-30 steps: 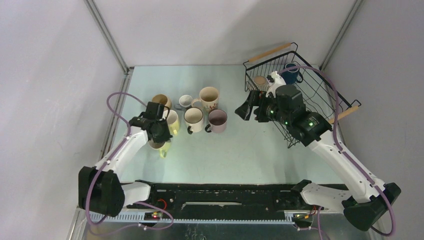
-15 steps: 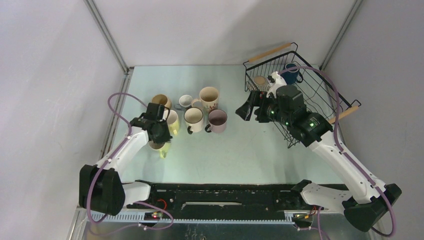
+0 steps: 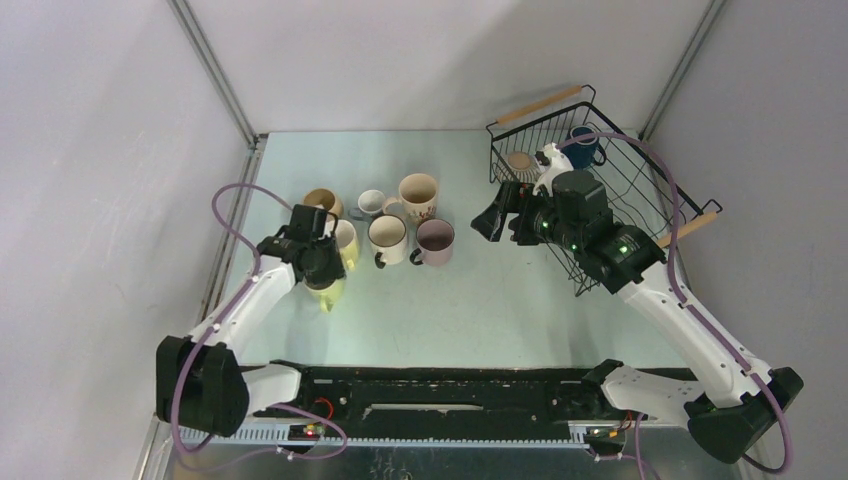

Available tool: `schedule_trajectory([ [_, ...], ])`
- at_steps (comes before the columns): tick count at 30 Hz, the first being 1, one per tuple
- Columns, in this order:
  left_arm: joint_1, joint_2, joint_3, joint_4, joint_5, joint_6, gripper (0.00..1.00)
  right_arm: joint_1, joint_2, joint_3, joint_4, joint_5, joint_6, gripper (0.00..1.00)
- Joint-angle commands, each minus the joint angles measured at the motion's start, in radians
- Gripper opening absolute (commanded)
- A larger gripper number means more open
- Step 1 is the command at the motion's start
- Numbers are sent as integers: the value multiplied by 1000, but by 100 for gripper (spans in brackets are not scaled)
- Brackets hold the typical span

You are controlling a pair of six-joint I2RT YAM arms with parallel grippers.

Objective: Unload the cups from the dish rack
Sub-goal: Place the cup at the center of the board, then unload the cup from the dish rack.

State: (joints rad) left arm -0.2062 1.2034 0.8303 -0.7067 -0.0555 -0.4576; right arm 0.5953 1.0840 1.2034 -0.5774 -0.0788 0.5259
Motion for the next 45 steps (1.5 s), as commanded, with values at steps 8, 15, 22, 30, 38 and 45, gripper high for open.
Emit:
schedule_trajectory([
  [8, 10, -142, 4, 10, 45, 33, 62, -3, -10, 0, 19, -3, 15, 100],
  [15, 8, -256, 21, -2, 152, 62, 99, -4, 2, 2, 25, 6, 30, 100],
  [22, 8, -372, 70, -1, 287, 81, 100, -26, 12, 11, 26, 27, 44, 100],
  [30, -22, -443, 80, 131, 454, 73, 100, -109, 71, 89, -13, 43, 23, 100],
  [38, -201, -383, 128, 250, 423, 56, 100, -261, 193, 177, -3, 59, 1, 100],
  [45, -282, -305, 171, 253, 408, 124, 100, -415, 357, 276, 30, 41, -25, 100],
])
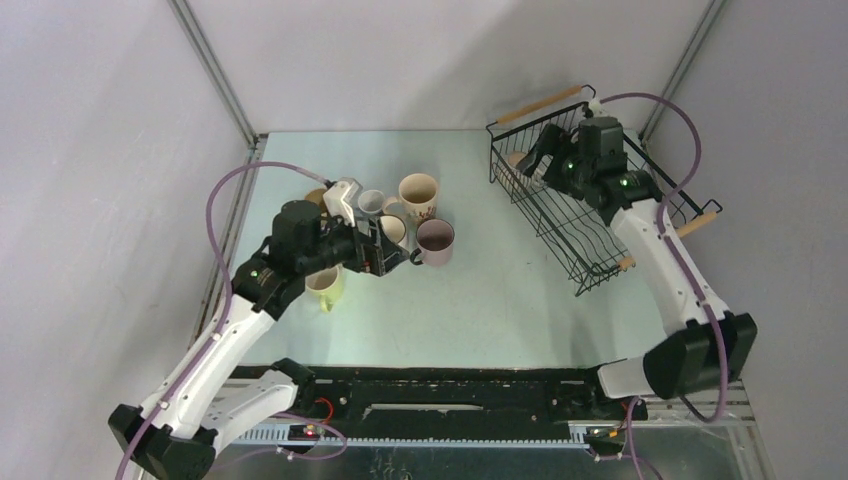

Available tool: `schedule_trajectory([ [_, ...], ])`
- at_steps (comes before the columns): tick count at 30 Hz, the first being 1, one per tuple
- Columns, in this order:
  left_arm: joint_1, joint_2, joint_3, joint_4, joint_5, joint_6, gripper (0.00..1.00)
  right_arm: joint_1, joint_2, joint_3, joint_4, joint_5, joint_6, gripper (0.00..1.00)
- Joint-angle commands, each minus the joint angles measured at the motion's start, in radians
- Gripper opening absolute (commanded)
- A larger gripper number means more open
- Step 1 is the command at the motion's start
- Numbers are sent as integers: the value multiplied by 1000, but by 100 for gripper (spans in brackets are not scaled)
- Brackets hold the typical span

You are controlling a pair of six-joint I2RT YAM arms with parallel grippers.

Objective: Unload the cups from the dish rack
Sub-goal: Unload the cup from the dish rack.

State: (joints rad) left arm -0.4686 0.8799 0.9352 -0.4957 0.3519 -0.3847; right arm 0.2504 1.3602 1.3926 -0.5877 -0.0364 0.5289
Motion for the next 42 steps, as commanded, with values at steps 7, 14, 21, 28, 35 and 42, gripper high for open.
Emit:
schedule_trajectory([
  [7, -24, 28, 32, 57, -19, 74, 100, -148, 304, 234, 73, -53, -32, 100],
  [14, -24, 24, -13, 70, -61, 96, 100, -164, 503, 403, 81, -76, -91, 100],
  [21, -24, 28, -34, 72, -76, 94, 100, -174, 651, 493, 111, -141, -176, 100],
  [28, -24, 42, -50, 72, -83, 85, 100, -173, 712, 500, 147, -143, -255, 100],
  [35, -24, 61, -51, 71, -81, 81, 100, -164, 769, 528, 138, -112, -320, 100],
  [42, -24, 76, -54, 70, -81, 82, 100, -149, 819, 570, 123, -106, -376, 100],
])
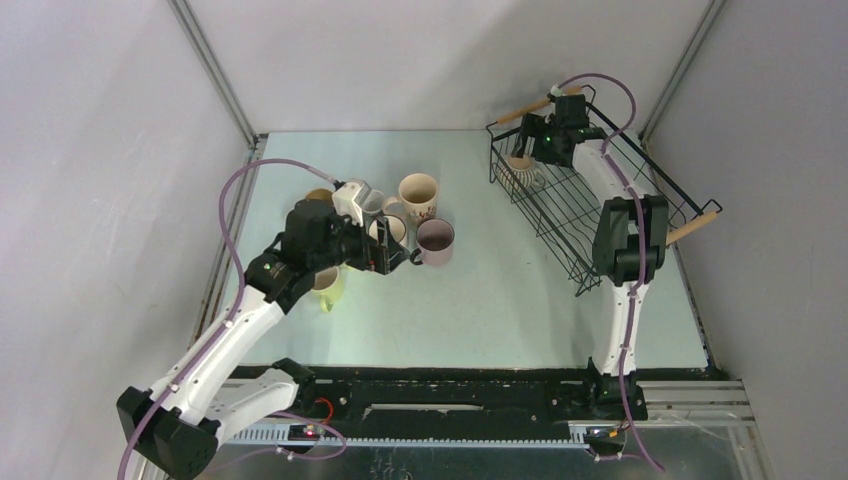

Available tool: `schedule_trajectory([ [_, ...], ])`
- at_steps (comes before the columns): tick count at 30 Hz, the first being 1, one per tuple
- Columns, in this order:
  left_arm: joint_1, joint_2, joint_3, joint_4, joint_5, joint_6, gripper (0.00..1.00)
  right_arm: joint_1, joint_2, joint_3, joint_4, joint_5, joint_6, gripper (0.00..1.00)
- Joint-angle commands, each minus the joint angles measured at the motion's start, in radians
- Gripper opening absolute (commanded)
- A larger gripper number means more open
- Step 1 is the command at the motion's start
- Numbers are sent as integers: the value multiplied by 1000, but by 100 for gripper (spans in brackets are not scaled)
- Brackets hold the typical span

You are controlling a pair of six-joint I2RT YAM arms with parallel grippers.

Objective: Unload the cups from the dish rack
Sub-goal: Unload the cup from the dish rack.

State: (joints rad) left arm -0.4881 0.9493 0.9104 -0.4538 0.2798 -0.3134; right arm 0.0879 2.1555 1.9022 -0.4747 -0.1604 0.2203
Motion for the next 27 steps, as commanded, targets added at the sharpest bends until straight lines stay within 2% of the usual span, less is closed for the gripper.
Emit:
schedule_trajectory([
  [1, -4, 10, -27, 27, -9, 10, 100, 17, 36, 79, -5, 22, -76, 100],
  [17, -4, 25, -28, 24, -4, 9, 100, 55, 130, 186, -95, 81, -127, 99],
  [27, -4, 32, -28, 24, 8, 4, 100, 53, 113, 192, -198, 282, -22, 92],
])
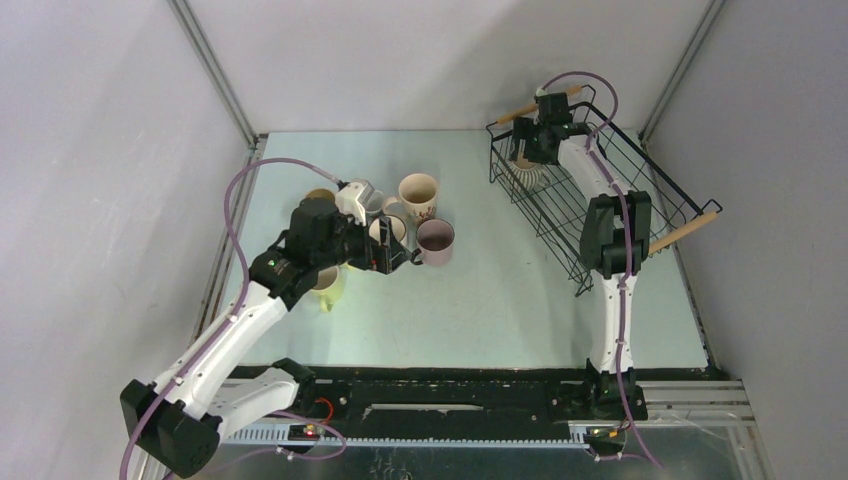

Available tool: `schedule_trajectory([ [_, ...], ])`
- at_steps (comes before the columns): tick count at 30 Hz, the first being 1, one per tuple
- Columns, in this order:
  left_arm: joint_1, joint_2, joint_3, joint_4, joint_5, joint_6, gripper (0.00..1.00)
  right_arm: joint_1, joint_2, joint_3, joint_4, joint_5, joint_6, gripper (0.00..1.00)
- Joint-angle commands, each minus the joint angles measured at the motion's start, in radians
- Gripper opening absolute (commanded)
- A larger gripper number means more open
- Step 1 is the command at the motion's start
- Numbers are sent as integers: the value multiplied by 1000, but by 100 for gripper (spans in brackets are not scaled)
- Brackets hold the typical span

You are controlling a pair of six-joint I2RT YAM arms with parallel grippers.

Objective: Unload the cups from the dish rack
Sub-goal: Unload the cup from the dish rack.

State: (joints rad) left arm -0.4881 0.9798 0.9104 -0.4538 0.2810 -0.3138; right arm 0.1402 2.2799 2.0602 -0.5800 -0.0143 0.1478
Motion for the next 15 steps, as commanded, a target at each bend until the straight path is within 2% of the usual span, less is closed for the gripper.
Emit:
schedule_trajectory([
  [1, -5, 3, -29, 24, 10, 3, 100, -4, -14, 37, -102, 142, 71, 92],
  [10, -4, 4, -28, 24, 15, 1, 100, -49, -9, 62, -153, 189, 267, 91],
  [15, -4, 5, -30, 23, 18, -1, 100, -61, -15, 60, -132, 127, 352, 93],
])
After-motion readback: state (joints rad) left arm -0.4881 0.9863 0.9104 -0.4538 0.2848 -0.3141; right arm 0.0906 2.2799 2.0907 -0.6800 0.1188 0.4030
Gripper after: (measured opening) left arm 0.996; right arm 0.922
